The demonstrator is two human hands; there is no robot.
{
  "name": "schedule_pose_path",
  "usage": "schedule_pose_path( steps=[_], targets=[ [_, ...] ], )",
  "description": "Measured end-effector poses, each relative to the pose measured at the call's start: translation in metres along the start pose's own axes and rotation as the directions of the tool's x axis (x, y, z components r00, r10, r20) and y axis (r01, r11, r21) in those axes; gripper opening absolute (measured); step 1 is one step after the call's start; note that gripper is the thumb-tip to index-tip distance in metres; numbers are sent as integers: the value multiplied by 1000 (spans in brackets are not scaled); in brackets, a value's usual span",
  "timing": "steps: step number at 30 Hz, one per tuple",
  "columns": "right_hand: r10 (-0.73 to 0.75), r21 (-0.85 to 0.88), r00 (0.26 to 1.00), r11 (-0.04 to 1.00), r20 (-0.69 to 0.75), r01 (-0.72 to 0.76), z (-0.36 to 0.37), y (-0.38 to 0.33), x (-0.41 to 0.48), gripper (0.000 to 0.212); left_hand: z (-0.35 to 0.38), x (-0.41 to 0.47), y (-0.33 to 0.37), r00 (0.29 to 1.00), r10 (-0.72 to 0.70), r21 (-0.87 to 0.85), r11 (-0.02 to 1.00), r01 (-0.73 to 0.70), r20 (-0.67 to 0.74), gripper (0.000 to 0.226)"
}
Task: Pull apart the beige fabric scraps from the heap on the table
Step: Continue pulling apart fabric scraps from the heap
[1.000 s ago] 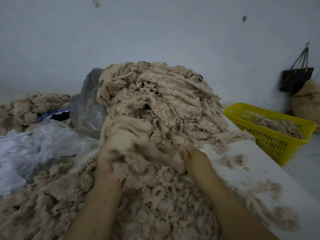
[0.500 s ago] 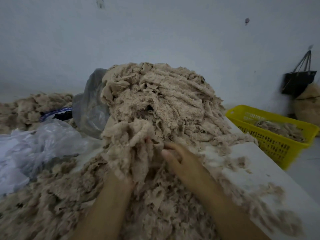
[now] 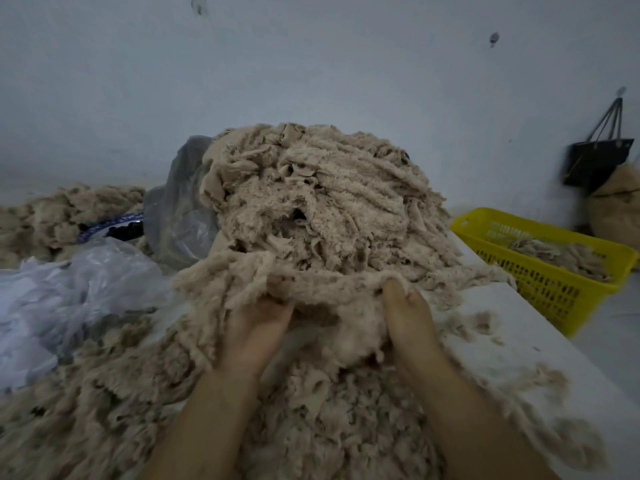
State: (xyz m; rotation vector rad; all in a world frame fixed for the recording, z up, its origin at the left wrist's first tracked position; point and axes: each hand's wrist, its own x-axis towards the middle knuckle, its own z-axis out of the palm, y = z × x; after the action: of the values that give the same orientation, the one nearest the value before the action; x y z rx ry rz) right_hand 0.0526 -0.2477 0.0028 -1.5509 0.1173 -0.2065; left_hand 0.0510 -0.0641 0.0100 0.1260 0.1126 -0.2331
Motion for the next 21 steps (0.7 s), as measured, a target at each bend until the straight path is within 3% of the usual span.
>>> schedule_pose_path(
  steps=[1, 2, 3, 6, 9, 12, 14, 15, 17, 19, 21],
  targets=[
    [14, 26, 999, 1000, -31, -13, -1, 1, 3, 32, 0, 1, 0, 989, 147, -26, 989, -147, -19, 36],
    [19, 11, 998, 1000, -55, -18, 0, 2, 5, 32, 3, -1, 3, 959, 266, 70, 963, -259, -102, 30],
    [18, -20, 996, 1000, -88, -20, -1, 3, 7, 31, 3, -3, 6, 936, 342, 141, 934, -329, -80, 27],
    [69, 1, 959, 997, -275, -71, -16, -1, 15, 26, 9, -14, 15, 931, 362, 135, 921, -366, 50, 42],
    [157, 98, 905, 987, -395, -129, -42, 0, 27, 42, 9, -19, 29, 933, 361, 52, 932, -360, -8, 39],
    [10, -141, 974, 989, -228, -43, -29, 6, 21, 27, 11, -18, 17, 962, 272, 2, 962, -272, -34, 17],
    [-95, -296, 995, 951, 9, 93, -10, 8, 12, 24, 11, -19, 2, 964, 266, 49, 963, -265, -20, 24],
    [-123, -338, 987, 929, 101, 151, -6, 10, 10, 36, 10, -19, -2, 969, 249, 69, 966, -248, 4, 29],
    [-209, -350, 970, 906, 121, 238, -7, 8, 6, 53, 8, -25, -4, 980, 197, 74, 977, -199, 31, 36],
    [-344, -286, 930, 885, 128, 367, -7, 1, -3, 45, 5, -30, -3, 988, 147, 74, 986, -150, 52, 40],
    [-391, -252, 893, 862, 225, 441, -3, -5, -13, 36, 3, -31, -6, 993, 104, 102, 989, -110, 58, 39]
  ],
)
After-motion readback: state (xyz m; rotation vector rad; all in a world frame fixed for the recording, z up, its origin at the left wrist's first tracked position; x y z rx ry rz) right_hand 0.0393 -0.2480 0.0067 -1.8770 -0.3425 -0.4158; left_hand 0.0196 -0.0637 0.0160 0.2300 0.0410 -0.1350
